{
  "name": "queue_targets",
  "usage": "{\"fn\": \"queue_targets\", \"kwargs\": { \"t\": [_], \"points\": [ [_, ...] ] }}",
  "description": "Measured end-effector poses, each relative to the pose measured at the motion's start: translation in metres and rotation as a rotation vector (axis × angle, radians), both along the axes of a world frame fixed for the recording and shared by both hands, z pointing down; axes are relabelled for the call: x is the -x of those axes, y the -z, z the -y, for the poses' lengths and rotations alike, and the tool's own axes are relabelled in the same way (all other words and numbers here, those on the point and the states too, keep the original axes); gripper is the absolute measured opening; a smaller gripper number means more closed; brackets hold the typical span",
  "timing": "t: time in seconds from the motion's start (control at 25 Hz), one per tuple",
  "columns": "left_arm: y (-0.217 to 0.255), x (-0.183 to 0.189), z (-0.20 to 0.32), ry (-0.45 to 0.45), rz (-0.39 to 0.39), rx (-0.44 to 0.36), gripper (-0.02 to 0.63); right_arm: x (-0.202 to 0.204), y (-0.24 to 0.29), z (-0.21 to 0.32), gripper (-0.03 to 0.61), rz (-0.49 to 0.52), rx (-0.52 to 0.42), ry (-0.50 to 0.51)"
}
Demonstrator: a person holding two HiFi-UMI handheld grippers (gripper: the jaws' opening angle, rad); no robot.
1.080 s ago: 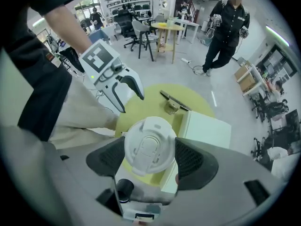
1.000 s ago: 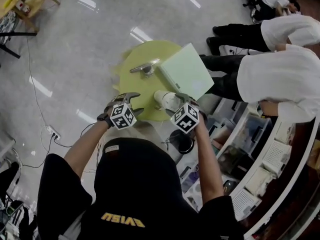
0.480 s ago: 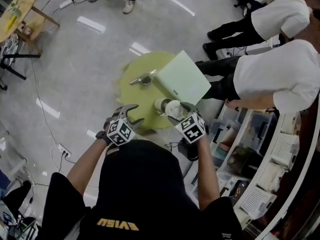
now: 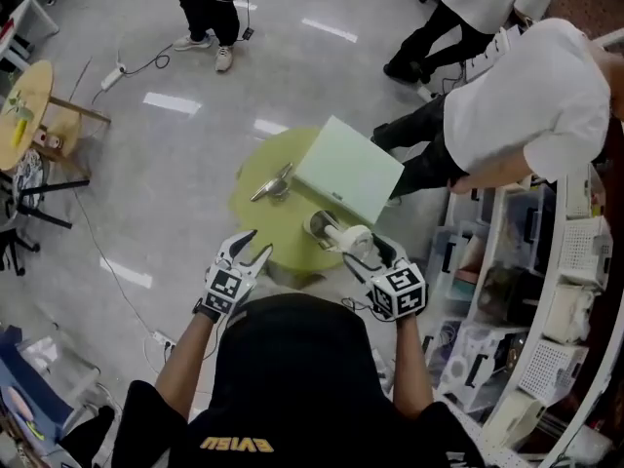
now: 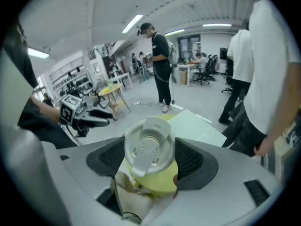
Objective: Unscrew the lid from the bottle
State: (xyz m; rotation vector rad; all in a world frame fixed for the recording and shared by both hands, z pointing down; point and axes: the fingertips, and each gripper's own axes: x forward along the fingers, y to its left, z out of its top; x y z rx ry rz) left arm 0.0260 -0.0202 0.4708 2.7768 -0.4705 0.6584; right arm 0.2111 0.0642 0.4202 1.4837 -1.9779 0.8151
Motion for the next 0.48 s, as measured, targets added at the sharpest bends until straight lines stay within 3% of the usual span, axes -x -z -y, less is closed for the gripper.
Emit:
{"fn": "queue_targets", "kwargs": {
  "t": [0.28, 0.48],
  "points": [
    [0.066, -0.008, 0.013, 0.066, -0.088, -0.046, 0.024, -0.029, 0.061, -0.021, 0.331, 0.256, -0.182, -0.219],
    [0.086, 0.005, 0.050, 0.259, -0.259, 0.158, 0.018, -0.044, 0.097, -0.038, 0.331, 0.426, -0.316, -0.356]
  ]
}}
